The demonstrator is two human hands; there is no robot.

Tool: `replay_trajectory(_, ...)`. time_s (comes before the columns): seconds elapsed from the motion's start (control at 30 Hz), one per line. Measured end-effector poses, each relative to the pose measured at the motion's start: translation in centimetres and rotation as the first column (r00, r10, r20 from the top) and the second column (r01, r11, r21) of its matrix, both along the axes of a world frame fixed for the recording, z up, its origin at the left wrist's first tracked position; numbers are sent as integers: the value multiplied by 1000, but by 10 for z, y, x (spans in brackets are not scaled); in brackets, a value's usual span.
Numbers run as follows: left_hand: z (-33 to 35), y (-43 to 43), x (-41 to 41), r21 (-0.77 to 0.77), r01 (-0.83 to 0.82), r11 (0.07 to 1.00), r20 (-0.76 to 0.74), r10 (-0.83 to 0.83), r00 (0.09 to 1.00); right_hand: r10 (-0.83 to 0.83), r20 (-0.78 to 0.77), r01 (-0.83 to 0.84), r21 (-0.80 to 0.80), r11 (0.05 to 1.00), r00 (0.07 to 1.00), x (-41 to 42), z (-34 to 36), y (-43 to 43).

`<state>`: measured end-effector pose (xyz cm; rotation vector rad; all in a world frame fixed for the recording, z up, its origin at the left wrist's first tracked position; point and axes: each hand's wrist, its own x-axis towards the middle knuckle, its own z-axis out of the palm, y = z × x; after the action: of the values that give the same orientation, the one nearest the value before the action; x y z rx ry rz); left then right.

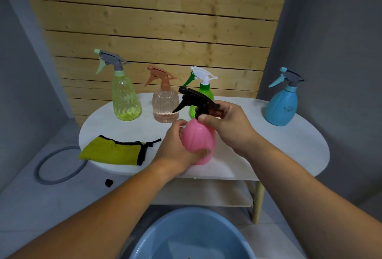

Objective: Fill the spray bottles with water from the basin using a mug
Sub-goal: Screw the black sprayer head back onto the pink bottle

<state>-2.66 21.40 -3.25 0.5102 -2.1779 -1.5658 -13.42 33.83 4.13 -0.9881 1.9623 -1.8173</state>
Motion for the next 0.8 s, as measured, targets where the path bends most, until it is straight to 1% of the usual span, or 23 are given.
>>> replay_trajectory(0.1,1,1,-1,-4,30,1000,-9,-30,1000,-15,-25,15,2,1000,1000,-2,-2,0)
replay_trajectory(0.23,3,5,1,-58,-6,998,-19,5,1000,-50,-98,51,10,999,994,-1,-3,-1)
replay_trajectory(0.4,5,9,1,-47,-39,998,-24,38,999,-62,-42,60,-51,997,997,3,-6,-4)
replay_trajectory(0.5,6,3,4,-16,41,999,11,-40,999,-18,-37,16,-56,998,999,4,-11,0)
replay_trajectory(0.57,6,-4,7,8,131,991,58,-131,990,3,-46,-4,-15,1000,999,3,-17,4)
replay_trajectory(0.63,7,-8,8,6,195,981,72,-195,978,19,-15,-18,46,999,1000,1,-22,12)
replay_trajectory(0.73,7,-11,9,-12,205,979,63,-203,977,51,68,-62,166,984,996,-2,-33,22)
replay_trajectory(0.8,5,-11,10,-15,183,983,44,-182,982,85,158,-118,207,971,984,-1,-37,27)
